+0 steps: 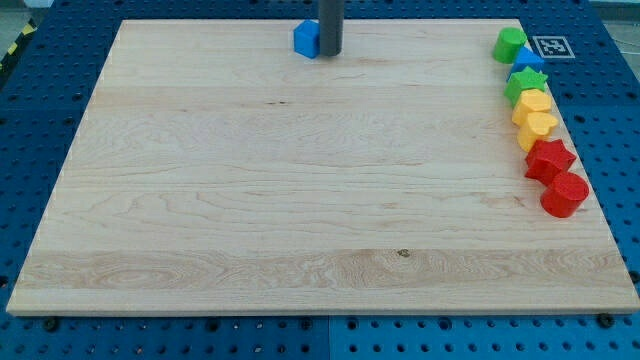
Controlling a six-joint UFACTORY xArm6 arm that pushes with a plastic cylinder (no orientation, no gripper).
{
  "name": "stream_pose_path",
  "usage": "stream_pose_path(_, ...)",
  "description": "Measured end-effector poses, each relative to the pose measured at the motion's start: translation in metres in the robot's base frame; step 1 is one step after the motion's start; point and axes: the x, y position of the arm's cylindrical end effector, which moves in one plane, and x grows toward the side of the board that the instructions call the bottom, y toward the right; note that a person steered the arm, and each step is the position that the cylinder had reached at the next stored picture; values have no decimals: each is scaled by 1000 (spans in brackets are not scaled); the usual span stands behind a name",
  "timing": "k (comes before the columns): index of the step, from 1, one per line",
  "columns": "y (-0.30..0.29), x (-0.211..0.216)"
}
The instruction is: Move the blue cube towards top center of the board
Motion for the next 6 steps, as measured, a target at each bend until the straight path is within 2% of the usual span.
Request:
stream_pose_path(1, -15, 0)
stream_pose_path(3, -6, 0)
stream_pose_path(6, -63, -2)
